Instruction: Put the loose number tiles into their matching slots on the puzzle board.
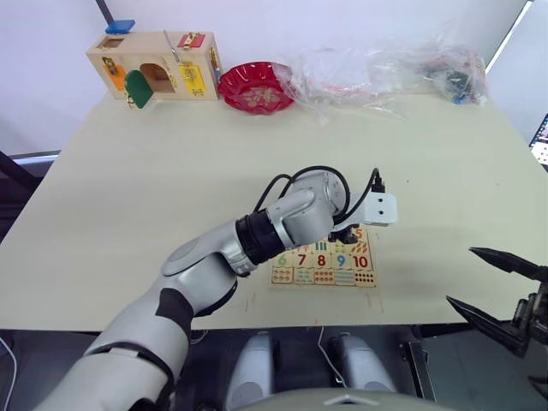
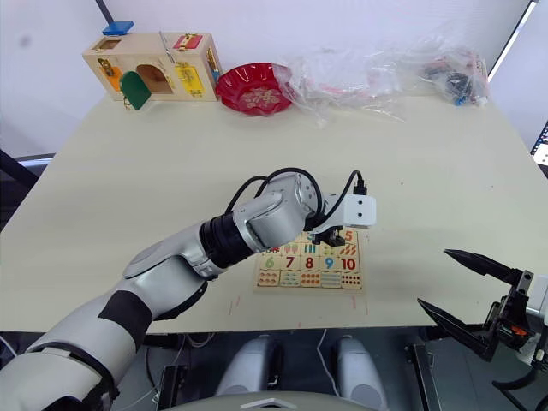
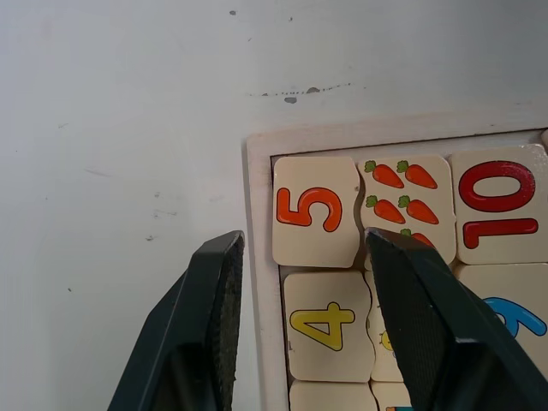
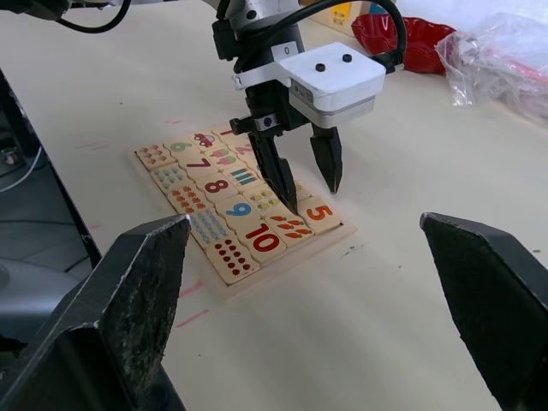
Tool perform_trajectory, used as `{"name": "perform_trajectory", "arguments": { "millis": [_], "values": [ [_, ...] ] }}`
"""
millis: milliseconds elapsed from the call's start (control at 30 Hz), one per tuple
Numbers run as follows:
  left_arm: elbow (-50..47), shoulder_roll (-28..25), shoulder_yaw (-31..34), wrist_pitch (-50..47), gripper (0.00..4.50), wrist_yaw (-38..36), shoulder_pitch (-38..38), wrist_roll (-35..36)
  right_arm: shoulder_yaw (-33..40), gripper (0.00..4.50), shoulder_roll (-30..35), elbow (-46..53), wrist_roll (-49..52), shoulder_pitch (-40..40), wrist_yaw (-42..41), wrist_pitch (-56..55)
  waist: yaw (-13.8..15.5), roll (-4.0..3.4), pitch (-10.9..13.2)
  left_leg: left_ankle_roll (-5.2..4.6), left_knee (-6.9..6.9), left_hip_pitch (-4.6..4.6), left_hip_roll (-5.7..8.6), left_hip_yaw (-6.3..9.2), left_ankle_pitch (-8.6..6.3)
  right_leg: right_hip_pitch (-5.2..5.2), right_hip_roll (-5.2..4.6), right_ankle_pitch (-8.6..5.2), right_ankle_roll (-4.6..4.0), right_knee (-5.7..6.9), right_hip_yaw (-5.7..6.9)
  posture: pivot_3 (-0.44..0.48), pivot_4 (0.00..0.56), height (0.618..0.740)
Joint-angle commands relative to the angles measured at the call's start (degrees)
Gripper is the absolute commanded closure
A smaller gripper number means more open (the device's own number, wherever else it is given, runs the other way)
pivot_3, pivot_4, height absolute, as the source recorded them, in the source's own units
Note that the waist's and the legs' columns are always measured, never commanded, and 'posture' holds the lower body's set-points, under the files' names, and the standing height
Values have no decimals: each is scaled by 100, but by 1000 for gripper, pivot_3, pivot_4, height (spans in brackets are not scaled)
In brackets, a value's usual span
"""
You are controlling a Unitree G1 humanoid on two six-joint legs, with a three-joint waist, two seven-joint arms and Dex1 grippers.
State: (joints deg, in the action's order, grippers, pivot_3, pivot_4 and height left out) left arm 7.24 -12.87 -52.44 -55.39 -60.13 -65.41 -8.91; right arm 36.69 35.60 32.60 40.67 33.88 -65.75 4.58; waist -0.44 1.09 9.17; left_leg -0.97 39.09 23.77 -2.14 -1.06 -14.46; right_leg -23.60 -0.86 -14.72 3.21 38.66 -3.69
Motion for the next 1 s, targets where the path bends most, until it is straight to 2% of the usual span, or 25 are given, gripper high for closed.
{"name": "perform_trajectory", "arguments": {
  "millis": [33,233,367,433,533,567,600,667,733,1000],
  "values": [
    [-373,-261,541,236,2064,-356,-323,226,36,0,-11,24,31,-16,21,-105,-2,0,1,0,0,0,0,0,0,0,0,0,0,0,0,0,150,740],
    [15,-724,1099,1126,2064,-993,-606,618,26,0,29,-67,15,-108,1,-102,-15,-11,6,0,-2,-1,0,-1,0,-2,0,0,-1,0,0,0,150,740],
    [672,-516,1599,2126,2064,-1083,-412,900,30,0,55,-125,17,-163,-14,-96,12,-11,6,0,-1,0,1,-3,0,-1,-2,1,-1,-1,0,0,150,740],
    [939,-395,1691,2042,2064,-1307,-399,1061,47,0,57,-139,25,-171,-24,-92,18,-9,7,0,-1,3,2,-3,0,-1,-2,3,-3,-3,0,0,150,740],
    [1493,-216,1767,3044,2064,-1208,-216,964,69,0,58,-138,40,-159,-34,-84,10,-10,7,0,-1,2,2,-3,0,-1,-2,9,-13,-4,0,0,150,740],
    [1691,-147,1808,3292,2609,-1165,-168,929,64,0,51,-125,38,-152,-28,-83,8,-10,6,0,-1,1,2,-3,0,-1,-2,9,-14,-3,-1,0,150,740],
    [1836,-94,1847,3425,2908,-1155,-150,907,58,0,47,-116,35,-147,-22,-83,5,-10,7,0,-1,0,2,-3,0,0,-2,10,-14,-3,-1,0,150,740],
    [2133,-4,1922,3884,4030,-1296,-46,959,12,0,37,-64,19,-143,18,-64,-9,-9,7,0,-1,1,2,-3,0,-1,-1,10,-14,-3,-1,0,150,740],
    [2463,22,1847,4392,4487,-1245,-2,761,-13,0,35,-28,13,-144,52,-46,-13,-9,7,0,-1,1,2,-3,0,-1,-1,10,-14,-3,-2,0,150,740],
    [3238,261,1936,5152,4487,-997,38,370,11,0,33,54,47,-86,120,-20,1,-9,7,0,-1,3,3,-3,0,-1,-1,12,-14,-4,-2,0,150,740]
  ]
}}
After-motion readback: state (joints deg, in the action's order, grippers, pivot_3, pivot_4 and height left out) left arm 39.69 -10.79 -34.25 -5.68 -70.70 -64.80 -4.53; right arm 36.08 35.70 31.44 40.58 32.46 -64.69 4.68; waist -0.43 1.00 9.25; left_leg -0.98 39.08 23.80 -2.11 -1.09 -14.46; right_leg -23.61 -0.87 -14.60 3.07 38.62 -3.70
